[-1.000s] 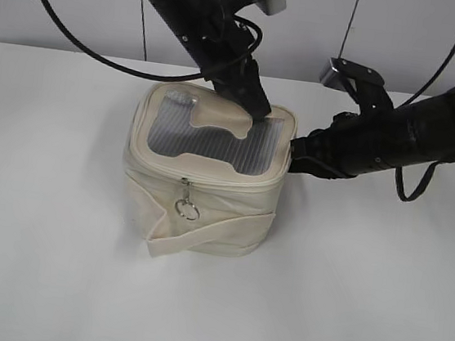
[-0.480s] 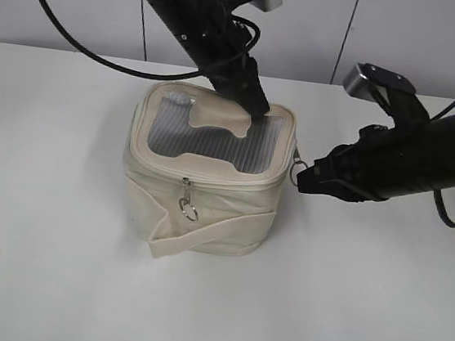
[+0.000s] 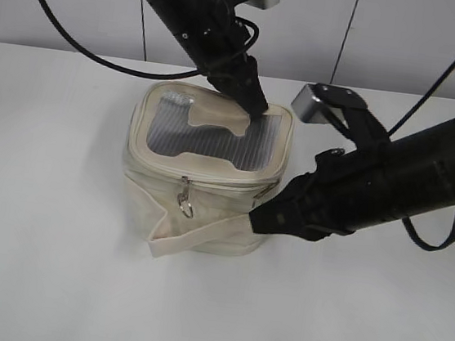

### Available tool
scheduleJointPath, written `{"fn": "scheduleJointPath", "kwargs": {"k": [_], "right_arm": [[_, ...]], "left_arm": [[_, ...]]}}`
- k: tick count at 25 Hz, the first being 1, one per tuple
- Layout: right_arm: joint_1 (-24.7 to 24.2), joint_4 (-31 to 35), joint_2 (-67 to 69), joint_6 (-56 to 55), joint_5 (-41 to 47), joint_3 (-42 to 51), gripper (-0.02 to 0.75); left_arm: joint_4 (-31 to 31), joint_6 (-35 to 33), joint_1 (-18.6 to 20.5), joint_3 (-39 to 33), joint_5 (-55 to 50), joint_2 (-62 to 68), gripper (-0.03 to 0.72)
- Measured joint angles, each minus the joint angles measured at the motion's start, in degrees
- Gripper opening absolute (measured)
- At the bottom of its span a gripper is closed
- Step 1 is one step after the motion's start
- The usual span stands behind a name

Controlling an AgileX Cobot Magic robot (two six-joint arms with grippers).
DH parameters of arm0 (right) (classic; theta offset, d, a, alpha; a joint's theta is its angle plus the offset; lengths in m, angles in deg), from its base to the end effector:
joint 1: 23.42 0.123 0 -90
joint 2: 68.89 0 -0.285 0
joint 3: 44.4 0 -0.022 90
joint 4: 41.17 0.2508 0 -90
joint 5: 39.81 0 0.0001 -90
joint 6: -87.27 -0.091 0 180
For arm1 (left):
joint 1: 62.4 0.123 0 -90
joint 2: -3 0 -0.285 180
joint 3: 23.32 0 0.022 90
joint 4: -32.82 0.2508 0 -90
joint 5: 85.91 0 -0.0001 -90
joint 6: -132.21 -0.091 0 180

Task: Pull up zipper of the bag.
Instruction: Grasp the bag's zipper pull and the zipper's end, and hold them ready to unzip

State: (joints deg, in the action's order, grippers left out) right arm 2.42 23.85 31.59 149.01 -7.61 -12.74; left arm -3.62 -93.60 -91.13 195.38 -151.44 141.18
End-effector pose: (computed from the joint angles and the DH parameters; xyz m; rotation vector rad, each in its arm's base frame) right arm 0.2471 0.1686 0.1844 -0.7791 2.4610 0.8134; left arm 0.4056 -0.2785 0.2215 1.4164 2.2903 -0.7893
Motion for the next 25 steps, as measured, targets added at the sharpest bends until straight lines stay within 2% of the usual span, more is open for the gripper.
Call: {"fn": "scheduleJointPath", "kwargs": {"k": [4, 10, 17, 21, 23, 25], "right_arm": [[6.25, 2.23, 0.0, 0.0, -0.4, 0.0, 0.008], [14.42, 9.05, 0.74, 0.0, -14.2, -0.86, 0.008], [18.64, 10.11, 9.85, -0.08, -14.44, -11.54, 0.008], [18.62, 8.14, 10.86, -4.4, -13.35, -12.52, 0.018], [17.79, 3.41, 10.08, -9.18, -10.35, -11.94, 0.076], [16.72, -4.53, 8.39, -16.67, -7.58, -10.71, 0.221]], "left_arm": [[0.05, 0.93, 0.0, 0.0, 0.39, 0.0, 0.042], [0.23, 2.78, 0.0, 0.0, 1.19, 0.0, 0.041], [0.43, 4.3, 0.11, 0.0, 2.36, 0.0, 0.041], [0.37, 4.89, 0.11, 0.0, 2.41, 0.0, 0.041], [0.25, 5.31, 0.11, 0.0, 2.67, 0.0, 0.06], [0.04, 5.89, 0.16, 0.0, 3.39, 0.0, 0.134]]}}
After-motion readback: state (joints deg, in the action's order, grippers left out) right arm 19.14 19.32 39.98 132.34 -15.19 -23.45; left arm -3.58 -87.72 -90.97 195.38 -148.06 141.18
